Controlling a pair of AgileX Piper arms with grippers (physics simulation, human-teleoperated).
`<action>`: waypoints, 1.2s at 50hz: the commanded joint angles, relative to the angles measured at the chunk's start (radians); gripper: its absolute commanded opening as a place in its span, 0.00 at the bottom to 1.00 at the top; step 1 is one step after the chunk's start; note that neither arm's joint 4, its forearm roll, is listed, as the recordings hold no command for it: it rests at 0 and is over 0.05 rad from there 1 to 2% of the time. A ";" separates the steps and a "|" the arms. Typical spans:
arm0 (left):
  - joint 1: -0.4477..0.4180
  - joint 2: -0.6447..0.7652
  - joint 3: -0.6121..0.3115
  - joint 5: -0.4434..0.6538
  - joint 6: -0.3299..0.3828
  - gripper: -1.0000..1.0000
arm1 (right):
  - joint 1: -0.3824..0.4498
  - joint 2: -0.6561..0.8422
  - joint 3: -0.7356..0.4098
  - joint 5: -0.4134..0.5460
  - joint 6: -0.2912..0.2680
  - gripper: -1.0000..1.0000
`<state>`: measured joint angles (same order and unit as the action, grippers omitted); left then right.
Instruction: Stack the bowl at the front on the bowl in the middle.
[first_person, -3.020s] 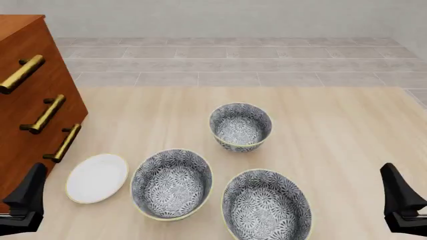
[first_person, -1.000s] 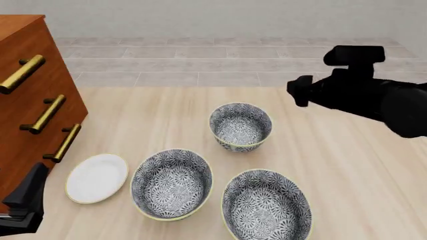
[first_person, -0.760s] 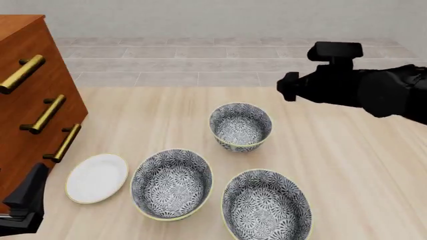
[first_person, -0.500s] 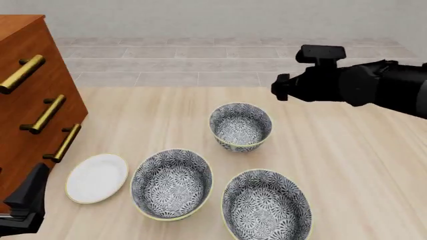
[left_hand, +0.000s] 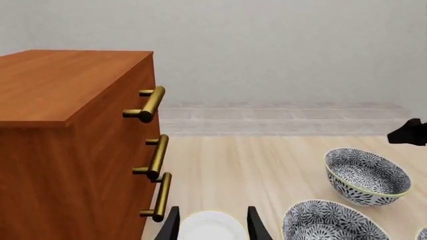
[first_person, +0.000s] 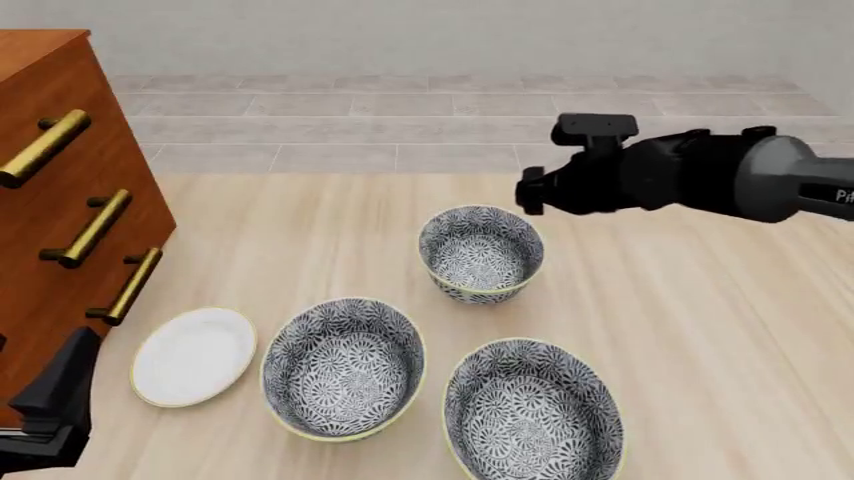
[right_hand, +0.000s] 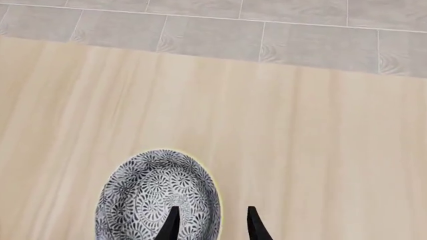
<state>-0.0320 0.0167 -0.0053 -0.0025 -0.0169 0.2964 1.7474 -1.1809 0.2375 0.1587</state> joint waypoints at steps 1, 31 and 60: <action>-0.001 -0.005 0.001 0.006 -0.002 1.00 | -0.001 0.072 -0.036 -0.006 0.000 1.00; -0.006 0.003 0.001 0.001 -0.004 1.00 | 0.009 0.197 -0.008 -0.086 -0.063 1.00; -0.006 -0.010 -0.001 0.014 -0.009 1.00 | 0.041 0.249 0.036 -0.147 -0.092 1.00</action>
<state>-0.0385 0.0092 -0.0059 0.0088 -0.0245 0.3319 1.9793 -1.1553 0.1076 0.0754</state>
